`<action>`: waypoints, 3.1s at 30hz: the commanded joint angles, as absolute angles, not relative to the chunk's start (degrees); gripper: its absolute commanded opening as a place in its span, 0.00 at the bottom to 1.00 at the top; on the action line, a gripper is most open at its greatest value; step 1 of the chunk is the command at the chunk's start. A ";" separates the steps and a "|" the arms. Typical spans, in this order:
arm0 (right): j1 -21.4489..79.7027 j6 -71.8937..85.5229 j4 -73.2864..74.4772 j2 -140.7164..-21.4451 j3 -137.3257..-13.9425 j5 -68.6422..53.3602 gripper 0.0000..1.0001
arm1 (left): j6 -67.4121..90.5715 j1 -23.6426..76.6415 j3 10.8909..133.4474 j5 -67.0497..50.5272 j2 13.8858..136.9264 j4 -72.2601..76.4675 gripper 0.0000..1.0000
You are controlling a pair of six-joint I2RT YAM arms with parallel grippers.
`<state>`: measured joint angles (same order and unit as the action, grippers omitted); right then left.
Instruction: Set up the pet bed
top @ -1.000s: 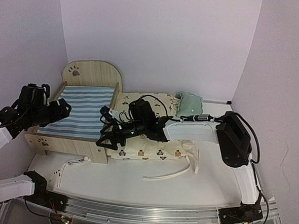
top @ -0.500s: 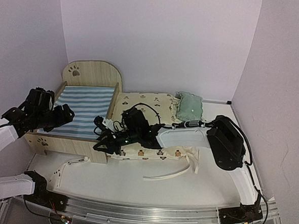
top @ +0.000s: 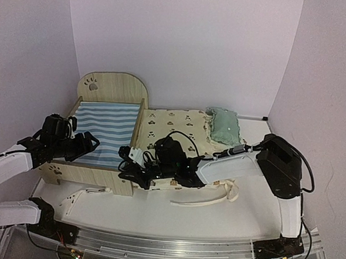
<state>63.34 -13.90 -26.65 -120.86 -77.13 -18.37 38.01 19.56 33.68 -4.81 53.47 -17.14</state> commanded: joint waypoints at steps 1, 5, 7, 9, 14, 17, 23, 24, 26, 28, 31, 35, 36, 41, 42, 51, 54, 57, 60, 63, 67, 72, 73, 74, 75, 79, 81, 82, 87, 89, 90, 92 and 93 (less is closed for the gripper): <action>66.09 -13.02 -19.95 -116.15 -68.78 -5.09 0.00 | 38.72 20.98 29.85 -10.57 56.80 -9.41 0.81; 70.25 -12.14 -19.95 -114.15 -63.93 3.19 0.00 | 37.49 23.01 29.31 -11.31 60.21 -6.46 0.81; 72.71 -11.72 -19.90 -113.74 -62.59 7.22 0.00 | 36.87 23.88 29.63 -11.16 62.09 -5.44 0.81; 74.63 -10.93 -19.47 -113.72 -62.13 9.47 0.00 | 36.28 24.34 30.26 -11.03 64.00 -4.61 0.81; 78.55 -7.38 -16.46 -114.79 -64.99 11.59 0.00 | 34.72 24.95 32.60 -10.26 68.33 -3.55 0.80; 80.89 -6.85 -16.09 -115.98 -67.55 10.62 0.00 | 33.71 24.96 34.18 -9.16 70.17 -3.63 0.81; 81.67 -7.43 -15.47 -117.25 -69.82 12.41 0.07 | 31.91 24.96 37.70 -6.55 72.26 -6.79 0.82; 81.69 -7.87 -14.91 -116.84 -69.69 13.92 0.19 | 31.81 24.96 38.14 -5.89 72.11 -7.76 0.82; 81.66 -9.45 -13.66 -115.46 -69.22 16.89 0.47 | 31.64 24.97 39.08 -4.44 71.52 -9.71 0.84; 81.67 -11.69 -12.78 -113.73 -68.40 20.05 0.66 | 31.61 24.96 39.89 -3.28 70.84 -11.47 0.84; 81.52 -14.79 -10.25 -110.55 -68.02 23.27 0.84 | 31.46 24.96 41.22 -2.70 70.01 -13.17 0.85; 79.42 -15.77 -3.06 -105.79 -69.83 22.11 0.97 | 31.18 24.96 43.02 -1.56 69.81 -15.39 0.86; 78.41 -15.85 -2.08 -104.47 -69.94 21.33 0.98 | 31.14 24.96 43.53 -1.26 69.69 -16.23 0.86; 69.66 -14.30 -0.02 -99.24 -70.43 17.87 0.98 | 31.03 24.97 45.60 2.35 66.99 -21.41 0.94; 67.42 -13.89 -0.07 -98.74 -70.67 16.82 0.98 | 31.07 25.00 46.23 3.26 66.66 -22.81 0.98; 49.14 -16.32 -1.79 -109.42 -88.57 9.47 0.98 | 35.51 24.96 48.86 4.15 64.26 -30.87 0.99; 43.89 -14.94 -1.83 -116.05 -97.61 3.32 0.98 | 35.61 24.96 48.22 4.10 62.78 -32.08 0.98; 40.77 -16.48 -1.94 -124.09 -106.94 -1.11 0.98 | 35.82 24.98 47.59 3.22 61.56 -32.31 0.98; 38.06 -16.38 -2.16 -132.02 -116.09 -4.65 0.98 | 35.80 24.98 46.74 2.78 60.90 -31.98 0.97; 35.73 -15.68 -3.07 -138.88 -123.30 -8.91 0.96 | 35.60 24.96 45.96 3.04 61.09 -31.58 0.96; 33.08 -13.11 -5.76 -145.26 -129.42 -14.23 0.92 | 35.59 24.97 44.77 2.69 61.46 -30.56 0.96; 31.29 -11.41 -11.03 -148.95 -131.33 -18.17 0.87 | 35.00 24.96 44.24 3.28 62.21 -30.24 0.95; 31.23 -11.49 -11.58 -149.49 -131.74 -19.05 0.86 | 34.98 24.97 44.16 3.38 62.45 -30.24 0.95; 31.21 -11.60 -12.22 -150.04 -132.13 -19.93 0.85 | 34.98 24.98 44.10 3.34 62.69 -30.16 0.95; 31.22 -11.71 -13.19 -150.77 -132.46 -20.81 0.83 | 34.98 25.00 44.08 3.15 62.93 -29.98 0.95; 31.13 -11.77 -16.23 -154.28 -135.78 -21.63 0.80 | 34.81 24.96 44.56 3.45 64.37 -29.72 0.95; 31.01 -11.19 -17.10 -156.91 -139.40 -22.12 0.78 | 34.80 24.96 44.77 3.43 65.18 -29.82 0.95; 30.99 -10.98 -17.57 -158.04 -141.01 -22.44 0.76 | 34.85 24.96 44.73 3.34 65.47 -29.72 0.95; 31.01 -11.58 -19.78 -160.95 -143.74 -22.38 0.60 | 35.45 24.97 43.83 3.02 67.02 -28.59 0.95; 30.85 -12.48 -20.23 -160.54 -142.54 -22.22 0.47 | 35.66 24.98 44.02 2.63 67.90 -28.41 0.94; 30.71 -12.55 -20.77 -160.03 -141.06 -22.25 0.42 | 35.68 24.96 44.23 2.55 68.31 -28.48 0.94; 30.39 -12.43 -22.22 -158.60 -137.68 -22.32 0.31 | 35.67 24.96 45.05 2.66 68.93 -28.81 0.94; 30.25 -12.18 -23.21 -157.51 -135.77 -22.34 0.25 | 35.56 24.96 45.44 2.89 69.07 -29.04 0.94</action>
